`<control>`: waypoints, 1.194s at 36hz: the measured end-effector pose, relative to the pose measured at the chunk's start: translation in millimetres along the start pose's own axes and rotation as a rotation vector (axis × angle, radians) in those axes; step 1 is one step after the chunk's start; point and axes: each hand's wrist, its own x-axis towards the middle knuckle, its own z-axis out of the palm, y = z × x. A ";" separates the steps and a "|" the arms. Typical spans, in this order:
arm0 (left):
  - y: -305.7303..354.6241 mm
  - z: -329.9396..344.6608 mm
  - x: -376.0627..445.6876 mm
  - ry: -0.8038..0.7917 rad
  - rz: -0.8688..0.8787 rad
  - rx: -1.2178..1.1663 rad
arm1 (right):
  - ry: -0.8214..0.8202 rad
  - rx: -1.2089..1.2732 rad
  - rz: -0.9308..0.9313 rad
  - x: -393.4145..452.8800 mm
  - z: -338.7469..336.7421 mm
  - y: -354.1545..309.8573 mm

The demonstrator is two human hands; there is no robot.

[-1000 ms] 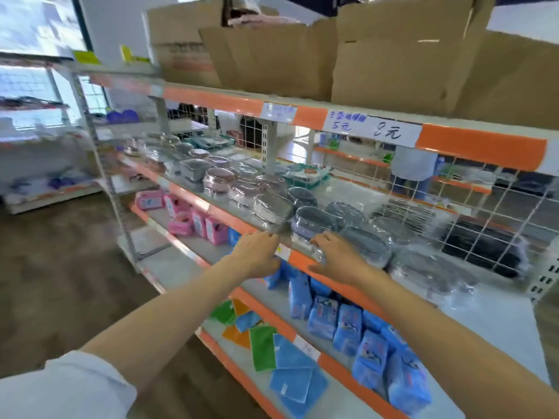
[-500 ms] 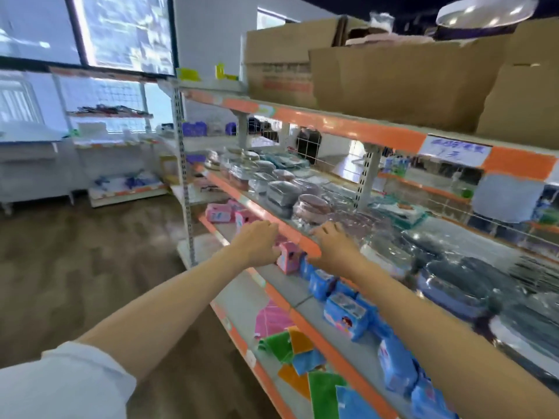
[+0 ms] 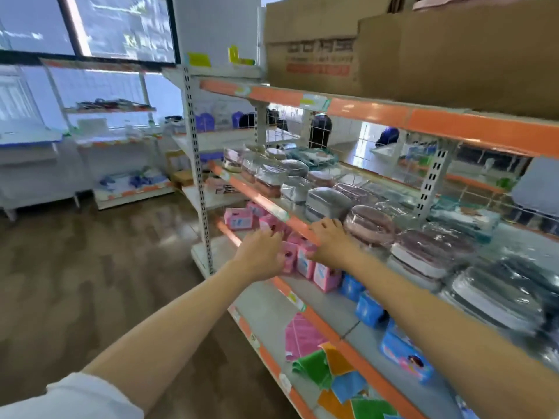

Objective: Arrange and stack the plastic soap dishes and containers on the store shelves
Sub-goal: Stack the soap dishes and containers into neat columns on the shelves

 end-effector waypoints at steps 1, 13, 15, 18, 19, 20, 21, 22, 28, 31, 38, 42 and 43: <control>-11.3 4.6 6.1 -0.011 -0.002 0.004 | -0.009 0.018 -0.008 18.2 4.0 -3.9; -175.0 -31.0 140.3 -0.007 -0.039 0.039 | -0.011 0.103 -0.078 218.8 -3.4 -71.5; -196.0 -31.4 158.4 -0.002 -0.037 0.026 | -0.021 0.082 -0.087 246.7 -2.0 -77.9; -217.6 -23.2 174.1 -0.025 -0.024 0.040 | -0.041 0.021 -0.095 283.8 5.4 -81.9; -224.2 -18.4 178.8 -0.033 -0.017 0.048 | -0.047 -0.002 -0.098 293.9 7.7 -83.1; -233.2 -13.5 185.5 -0.038 -0.018 0.039 | -0.049 -0.024 -0.111 307.0 9.9 -84.5; -242.6 -8.9 193.8 -0.041 -0.020 0.035 | -0.047 -0.038 -0.116 316.9 9.5 -87.1; -252.0 -4.7 202.6 -0.038 -0.018 0.036 | -0.048 -0.043 -0.111 323.1 6.6 -90.6; -302.2 19.4 261.8 -0.053 0.045 0.007 | -0.032 -0.029 -0.022 369.0 7.3 -104.5; -328.5 29.9 291.7 -0.026 0.092 0.003 | -0.014 0.013 0.037 399.0 15.6 -111.5; -405.8 51.9 357.4 -0.002 0.201 0.029 | -0.011 0.067 0.182 481.5 35.9 -147.5; -463.9 57.2 394.9 -0.046 0.215 -0.016 | -0.037 0.066 0.225 524.6 39.3 -172.9; -477.3 58.4 404.0 -0.065 0.219 -0.023 | -0.022 0.070 0.233 534.5 40.5 -178.0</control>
